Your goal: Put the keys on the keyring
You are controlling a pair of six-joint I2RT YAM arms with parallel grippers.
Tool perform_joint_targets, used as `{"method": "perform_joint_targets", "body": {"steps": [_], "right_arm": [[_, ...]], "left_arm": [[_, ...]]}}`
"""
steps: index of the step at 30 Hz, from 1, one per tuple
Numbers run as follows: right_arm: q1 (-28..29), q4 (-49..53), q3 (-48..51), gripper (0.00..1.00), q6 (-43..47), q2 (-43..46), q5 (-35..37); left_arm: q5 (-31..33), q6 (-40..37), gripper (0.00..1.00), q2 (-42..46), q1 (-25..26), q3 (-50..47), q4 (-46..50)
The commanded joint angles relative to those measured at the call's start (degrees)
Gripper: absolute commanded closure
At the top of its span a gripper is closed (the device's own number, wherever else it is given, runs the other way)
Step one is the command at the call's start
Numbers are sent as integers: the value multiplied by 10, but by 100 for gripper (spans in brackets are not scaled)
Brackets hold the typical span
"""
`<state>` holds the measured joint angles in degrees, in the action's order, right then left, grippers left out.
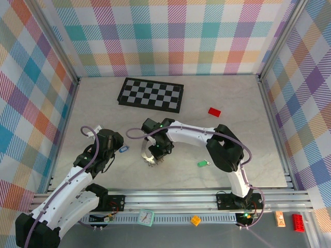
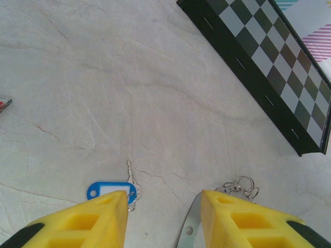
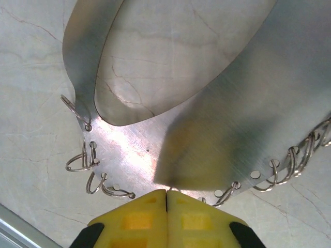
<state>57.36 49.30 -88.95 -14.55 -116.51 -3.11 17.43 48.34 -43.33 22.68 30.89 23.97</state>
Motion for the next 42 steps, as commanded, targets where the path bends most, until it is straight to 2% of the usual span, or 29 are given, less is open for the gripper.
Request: {"method": "perform_joint_targets", "body": {"steps": [1,18,22,34,42], "right_arm": [[1,12,4,97,-5,-4,-3],[2,48,5,95,0,-19,59],[3,49,5,95,0,-22,54],[4,67,5,84,6,-26,32],[5,73,5,83,11,-28,29]], "left_arm": [[-5,-7,60,2,-6,-1,5],[-5,-8,60,4,-6,-3,7],[-4,-9,60,5,-6,-2,8],[-3,-9,60,7,-5,-2,9],[-4,-9,60,6,-6,-2,9]]}}
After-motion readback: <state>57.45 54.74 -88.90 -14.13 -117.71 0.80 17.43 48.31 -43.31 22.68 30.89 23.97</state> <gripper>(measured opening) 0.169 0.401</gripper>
